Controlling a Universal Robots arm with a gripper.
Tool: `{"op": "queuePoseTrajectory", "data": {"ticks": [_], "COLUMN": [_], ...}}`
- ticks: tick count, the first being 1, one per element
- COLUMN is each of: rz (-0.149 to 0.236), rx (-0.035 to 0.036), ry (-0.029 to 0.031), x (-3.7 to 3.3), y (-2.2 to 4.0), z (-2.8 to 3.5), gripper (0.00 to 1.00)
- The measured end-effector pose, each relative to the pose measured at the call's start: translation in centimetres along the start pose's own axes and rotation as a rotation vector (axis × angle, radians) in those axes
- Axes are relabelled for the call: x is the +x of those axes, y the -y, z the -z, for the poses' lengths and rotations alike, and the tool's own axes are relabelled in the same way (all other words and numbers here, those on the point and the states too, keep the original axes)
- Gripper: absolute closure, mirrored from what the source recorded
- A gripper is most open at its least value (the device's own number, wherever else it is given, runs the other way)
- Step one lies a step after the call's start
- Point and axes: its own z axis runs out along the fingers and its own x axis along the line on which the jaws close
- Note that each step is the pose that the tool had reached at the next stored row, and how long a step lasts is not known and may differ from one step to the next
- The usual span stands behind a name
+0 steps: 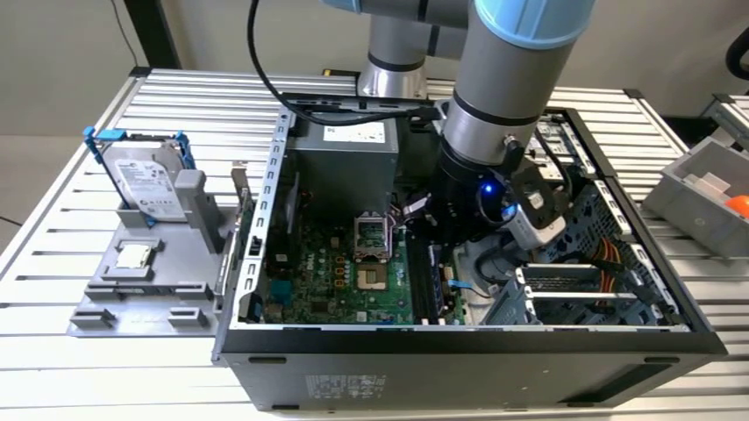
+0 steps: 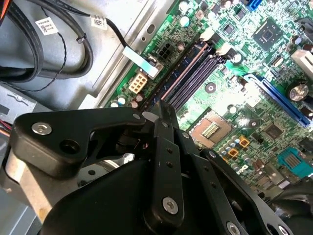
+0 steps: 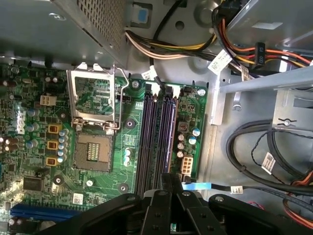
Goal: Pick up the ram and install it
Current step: 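Press down the ram until it locks into place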
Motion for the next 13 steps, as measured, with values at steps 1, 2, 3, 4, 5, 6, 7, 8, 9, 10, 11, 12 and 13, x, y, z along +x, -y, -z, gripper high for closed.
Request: {"op": "queuePoseTrajectory", "data": {"ticks": [1, 2, 3, 4, 5, 6, 7, 8, 9, 10, 11, 12, 13], "rz": [0.007, 0.013, 0.022, 0.032, 0.041, 0.052, 0.062, 0.072, 0.082, 0.091, 0.1, 0.108, 0.116], "rx": [0.0, 0.0001, 0.0002, 0.0003, 0.0004, 0.0004, 0.0005, 0.0006, 0.0006, 0.0007, 0.0007, 0.0007, 0.0008], "ry": [0.0003, 0.0005, 0.0008, 0.0011, 0.0014, 0.0018, 0.0021, 0.0025, 0.0028, 0.0031, 0.0034, 0.0037, 0.004], "x": [0.0, 0.0, 0.0, 0.0, 0.0, 0.0, 0.0, 0.0, 0.0, 0.0, 0.0, -0.01, -0.01], "y": [0.0, 0.0, 0.0, 0.0, 0.0, 0.0, -0.01, -0.01, -0.02, -0.03, -0.04, -0.05, -0.06], "z": [0.0, 0.01, 0.01, 0.01, 0.01, 0.01, 0.02, 0.02, 0.01, 0.02, 0.02, 0.02, 0.02], "gripper": [1.0, 1.0, 1.0, 1.0, 1.0, 1.0, 1.0, 1.0, 1.0, 1.0, 1.0, 1.0, 1.0]}}
